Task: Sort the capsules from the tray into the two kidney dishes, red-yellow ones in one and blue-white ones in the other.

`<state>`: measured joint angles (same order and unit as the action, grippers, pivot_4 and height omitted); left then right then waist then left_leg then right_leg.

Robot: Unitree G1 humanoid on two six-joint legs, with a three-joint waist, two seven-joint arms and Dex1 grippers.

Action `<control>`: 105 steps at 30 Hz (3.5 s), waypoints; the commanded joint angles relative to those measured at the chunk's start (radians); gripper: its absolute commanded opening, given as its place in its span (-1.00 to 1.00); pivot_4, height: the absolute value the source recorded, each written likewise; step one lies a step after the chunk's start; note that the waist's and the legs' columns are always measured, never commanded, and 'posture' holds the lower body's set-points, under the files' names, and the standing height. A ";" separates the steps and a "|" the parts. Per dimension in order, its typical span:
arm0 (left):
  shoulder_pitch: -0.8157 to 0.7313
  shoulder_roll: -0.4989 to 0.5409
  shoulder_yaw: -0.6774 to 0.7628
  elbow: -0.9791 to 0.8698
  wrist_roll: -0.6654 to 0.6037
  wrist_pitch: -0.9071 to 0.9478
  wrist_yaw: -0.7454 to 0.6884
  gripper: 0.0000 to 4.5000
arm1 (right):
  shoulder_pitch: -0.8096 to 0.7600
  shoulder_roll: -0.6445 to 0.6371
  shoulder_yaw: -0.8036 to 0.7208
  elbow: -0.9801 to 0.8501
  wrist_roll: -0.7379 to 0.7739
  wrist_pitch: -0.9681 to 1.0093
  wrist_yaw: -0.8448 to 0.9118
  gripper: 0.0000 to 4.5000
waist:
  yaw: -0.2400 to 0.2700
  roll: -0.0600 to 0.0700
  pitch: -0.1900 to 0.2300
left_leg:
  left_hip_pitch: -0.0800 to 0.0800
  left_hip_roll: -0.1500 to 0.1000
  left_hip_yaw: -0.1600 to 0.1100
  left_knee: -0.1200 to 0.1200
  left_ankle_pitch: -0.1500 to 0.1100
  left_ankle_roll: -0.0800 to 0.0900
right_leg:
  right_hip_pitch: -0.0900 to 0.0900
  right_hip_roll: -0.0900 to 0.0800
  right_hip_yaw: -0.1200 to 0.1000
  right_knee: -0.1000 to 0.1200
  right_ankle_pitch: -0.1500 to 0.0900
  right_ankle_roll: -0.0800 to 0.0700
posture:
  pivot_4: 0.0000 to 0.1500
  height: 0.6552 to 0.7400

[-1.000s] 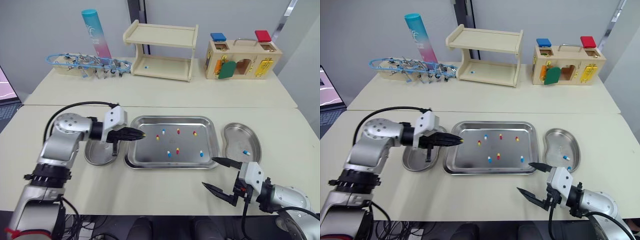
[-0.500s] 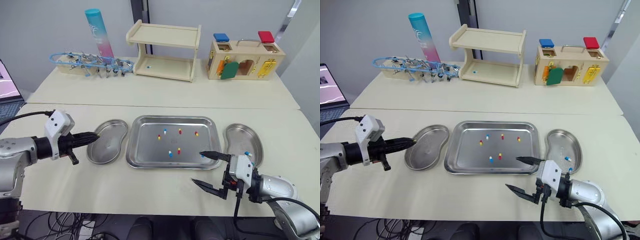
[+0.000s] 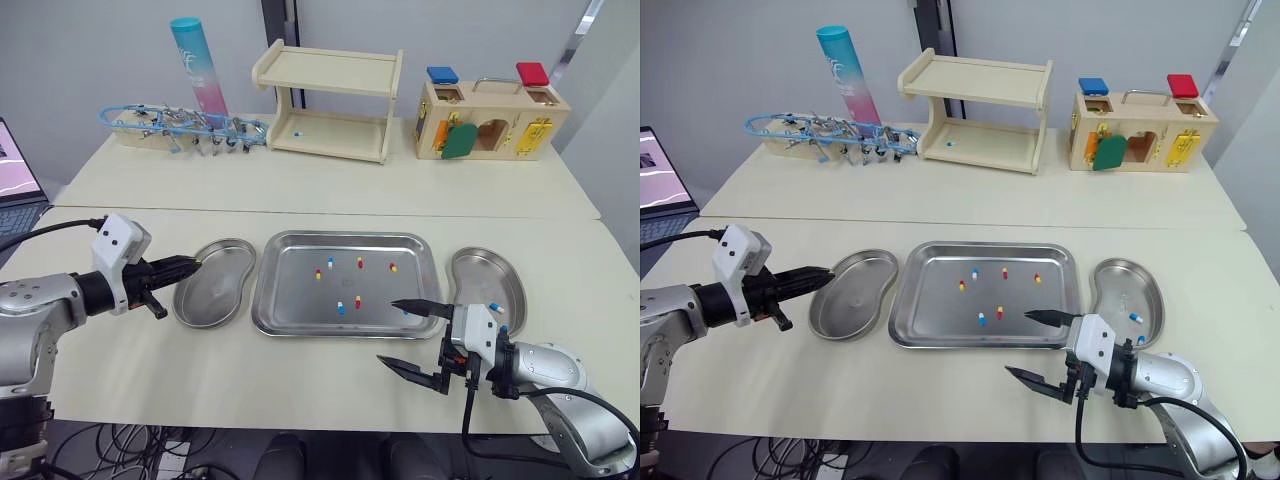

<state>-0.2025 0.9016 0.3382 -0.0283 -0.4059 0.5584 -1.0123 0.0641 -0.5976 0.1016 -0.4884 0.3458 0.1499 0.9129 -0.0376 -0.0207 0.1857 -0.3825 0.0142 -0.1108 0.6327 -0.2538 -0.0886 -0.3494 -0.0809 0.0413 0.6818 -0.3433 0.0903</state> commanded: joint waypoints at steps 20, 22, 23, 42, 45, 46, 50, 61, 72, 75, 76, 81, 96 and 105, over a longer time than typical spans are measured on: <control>0.029 0.015 0.104 -0.042 -0.117 0.004 0.019 0.05 | 0.007 -0.015 -0.026 -0.027 0.027 -0.001 -0.004 1.00 | 0.002 0.000 0.000 | 0.000 0.000 0.000 0.000 0.000 0.000 | 0.000 0.000 0.000 0.000 0.000 0.000 | 1.00 1.00; 0.045 0.015 0.139 -0.046 -0.140 0.010 0.016 0.22 | 0.011 -0.017 -0.029 -0.026 0.026 -0.004 -0.004 1.00 | 0.002 0.000 0.000 | 0.000 0.000 0.000 0.000 0.000 0.000 | 0.000 0.000 0.000 0.000 0.000 0.000 | 1.00 1.00; 0.058 0.016 0.155 -0.054 -0.153 0.017 0.008 0.32 | 0.013 -0.018 -0.031 -0.025 0.025 -0.006 -0.004 1.00 | 0.002 0.000 0.000 | 0.000 0.000 0.000 0.000 0.000 0.000 | 0.000 0.000 0.000 0.000 0.000 0.000 | 1.00 1.00; 0.319 -0.015 0.304 -0.071 -0.133 -0.065 0.045 0.99 | 0.066 -0.047 -0.080 -0.026 0.011 -0.049 0.005 1.00 | 0.004 0.000 0.000 | 0.000 0.000 0.001 -0.001 0.000 0.000 | -0.001 0.000 0.001 0.000 0.000 0.000 | 1.00 1.00; 0.342 -0.023 0.307 -0.078 -0.137 -0.073 0.051 0.99 | 0.095 -0.058 -0.102 -0.032 0.008 -0.058 -0.002 1.00 | 0.006 0.000 0.000 | 0.000 0.000 0.001 -0.002 0.000 0.000 | 0.000 0.000 0.001 -0.001 0.000 0.000 | 1.00 1.00; 0.350 -0.029 0.310 -0.082 -0.139 -0.073 0.058 0.99 | 0.106 -0.062 -0.111 -0.035 0.008 -0.060 -0.005 1.00 | 0.005 -0.001 0.000 | 0.000 0.000 0.001 -0.002 0.000 0.000 | 0.000 0.000 0.001 -0.001 0.000 0.000 | 1.00 1.00; 0.398 -0.081 0.331 -0.086 -0.129 -0.107 0.100 0.99 | 0.180 -0.082 -0.172 -0.042 0.003 -0.073 -0.009 1.00 | 0.005 -0.001 0.000 | 0.000 0.000 0.001 -0.002 0.000 0.000 | 0.000 0.000 0.001 -0.001 0.000 0.000 | 1.00 1.00; 0.611 -0.206 0.461 -0.058 -0.100 -0.185 0.201 0.99 | 0.225 -0.246 -0.485 0.155 0.054 -0.062 0.104 1.00 | 0.005 -0.002 -0.001 | 0.001 0.000 0.002 -0.002 0.000 0.000 | 0.001 0.000 0.001 -0.001 0.000 0.000 | 1.00 1.00; 0.669 -0.225 0.465 -0.006 -0.083 -0.258 0.205 0.99 | 0.117 -0.458 -0.560 0.525 -0.019 -0.193 0.278 1.00 | 0.005 -0.004 -0.002 | 0.003 0.000 0.003 -0.002 0.000 0.000 | 0.004 -0.001 0.000 -0.002 0.000 0.000 | 1.00 1.00; 0.670 -0.226 0.465 0.008 -0.082 -0.269 0.204 0.99 | 0.107 -0.482 -0.557 0.569 -0.032 -0.215 0.301 1.00 | 0.005 -0.004 -0.002 | 0.003 0.000 0.003 -0.002 0.000 0.000 | 0.004 -0.001 0.001 -0.002 0.000 0.000 | 1.00 1.00; 0.670 -0.225 0.465 0.014 -0.081 -0.273 0.203 0.99 | 0.102 -0.487 -0.556 0.580 -0.034 -0.220 0.306 1.00 | 0.005 -0.004 -0.002 | 0.003 0.000 0.003 -0.002 0.000 0.000 | 0.004 -0.001 0.001 -0.002 0.000 0.000 | 1.00 1.00; 0.658 -0.211 0.462 0.056 -0.076 -0.301 0.196 0.99 | 0.094 -0.506 -0.555 0.609 -0.044 -0.237 0.334 1.00 | 0.005 -0.004 -0.002 | 0.003 0.000 0.003 -0.002 0.000 0.000 | 0.004 -0.001 0.001 -0.002 0.000 0.000 | 1.00 1.00; 0.602 -0.169 0.442 0.266 -0.047 -0.418 0.131 0.99 | 0.168 -0.447 -0.580 0.279 0.081 -0.099 0.331 1.00 | 0.004 -0.003 -0.003 | 0.003 0.000 0.003 -0.002 0.000 0.000 | 0.004 -0.001 0.000 -0.002 0.000 0.000 | 1.00 1.00; 0.570 -0.130 0.426 0.400 -0.039 -0.529 0.045 0.99 | 0.307 -0.271 -0.478 -0.066 0.125 0.012 0.199 1.00 | 0.006 -0.009 -0.006 | 0.003 0.000 0.002 -0.003 0.000 0.000 | 0.004 -0.001 -0.001 -0.003 0.000 0.000 | 1.00 1.00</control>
<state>0.3685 0.7438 0.7517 0.3723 -0.4432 0.0589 -0.9499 0.3672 -0.8814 -0.3843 -0.5071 0.4640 0.1624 1.1442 -0.0312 -0.0300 0.1794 -0.3799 0.0146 -0.1093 0.6301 -0.2539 -0.0889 -0.3450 -0.0822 0.0401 0.6793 -0.3434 0.0900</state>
